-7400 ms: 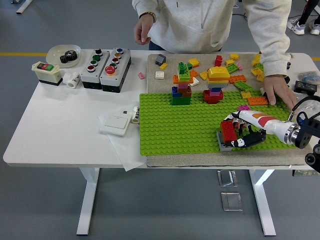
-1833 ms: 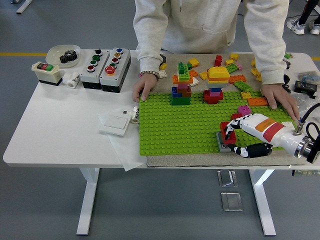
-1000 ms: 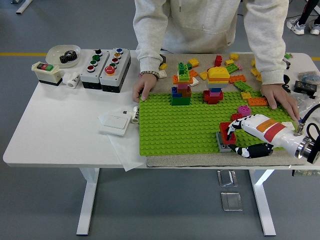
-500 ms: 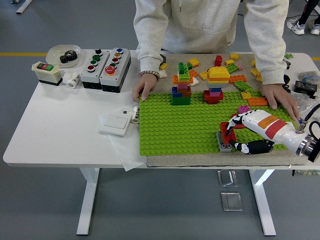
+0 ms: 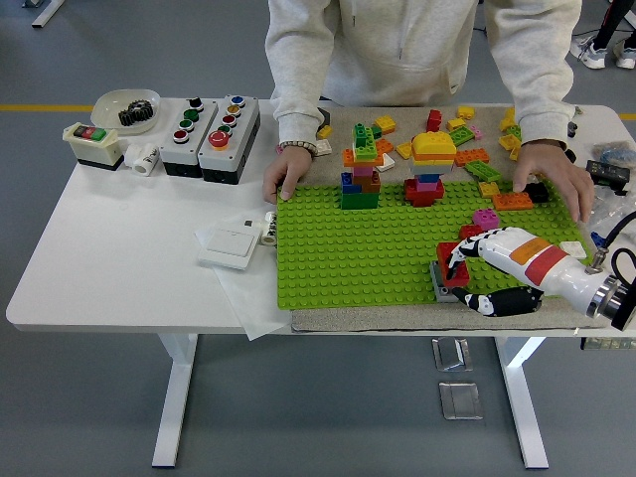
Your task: Pick up the brick,pile it on top of brick,press brick,pick up the brick,pile it on top of brick,press brick
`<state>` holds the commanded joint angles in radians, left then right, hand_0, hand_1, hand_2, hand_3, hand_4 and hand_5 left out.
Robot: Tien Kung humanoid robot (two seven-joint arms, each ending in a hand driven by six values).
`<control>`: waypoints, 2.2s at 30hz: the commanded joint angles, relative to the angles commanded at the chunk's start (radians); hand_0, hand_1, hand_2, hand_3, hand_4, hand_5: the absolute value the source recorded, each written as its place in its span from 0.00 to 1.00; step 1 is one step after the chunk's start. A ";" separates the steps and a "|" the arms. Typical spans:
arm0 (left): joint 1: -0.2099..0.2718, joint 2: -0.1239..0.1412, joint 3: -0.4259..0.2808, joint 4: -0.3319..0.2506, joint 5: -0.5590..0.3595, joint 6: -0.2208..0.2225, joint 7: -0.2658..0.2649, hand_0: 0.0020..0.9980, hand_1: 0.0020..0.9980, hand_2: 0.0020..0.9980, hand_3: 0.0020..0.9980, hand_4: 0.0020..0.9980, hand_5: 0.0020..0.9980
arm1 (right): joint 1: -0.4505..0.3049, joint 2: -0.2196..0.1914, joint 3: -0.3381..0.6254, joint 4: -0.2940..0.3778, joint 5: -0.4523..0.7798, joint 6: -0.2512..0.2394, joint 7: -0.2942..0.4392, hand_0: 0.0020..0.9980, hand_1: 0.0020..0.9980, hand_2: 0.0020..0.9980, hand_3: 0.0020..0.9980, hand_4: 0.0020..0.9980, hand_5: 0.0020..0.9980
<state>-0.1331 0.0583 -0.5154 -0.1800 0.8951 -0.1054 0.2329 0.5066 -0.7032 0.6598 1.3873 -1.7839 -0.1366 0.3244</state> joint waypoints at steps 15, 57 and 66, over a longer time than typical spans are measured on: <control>-0.004 0.000 -0.001 0.000 -0.003 0.000 -0.001 0.82 0.71 0.60 0.54 0.54 0.55 | 0.004 0.006 -0.007 -0.024 0.001 0.006 -0.002 0.65 0.61 0.67 0.55 0.62 0.32; -0.001 0.001 -0.008 0.000 0.004 -0.002 0.001 0.81 0.71 0.60 0.54 0.54 0.55 | -0.010 -0.010 0.041 0.037 0.014 -0.021 -0.007 0.65 0.61 0.67 0.55 0.62 0.32; 0.001 0.002 -0.002 0.000 0.002 -0.003 0.002 0.81 0.71 0.60 0.54 0.54 0.55 | -0.014 -0.009 0.085 0.016 0.008 -0.043 -0.086 0.65 0.61 0.67 0.56 0.63 0.31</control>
<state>-0.1320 0.0603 -0.5175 -0.1800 0.8974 -0.1089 0.2350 0.4929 -0.7121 0.7449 1.4036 -1.7757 -0.1801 0.2384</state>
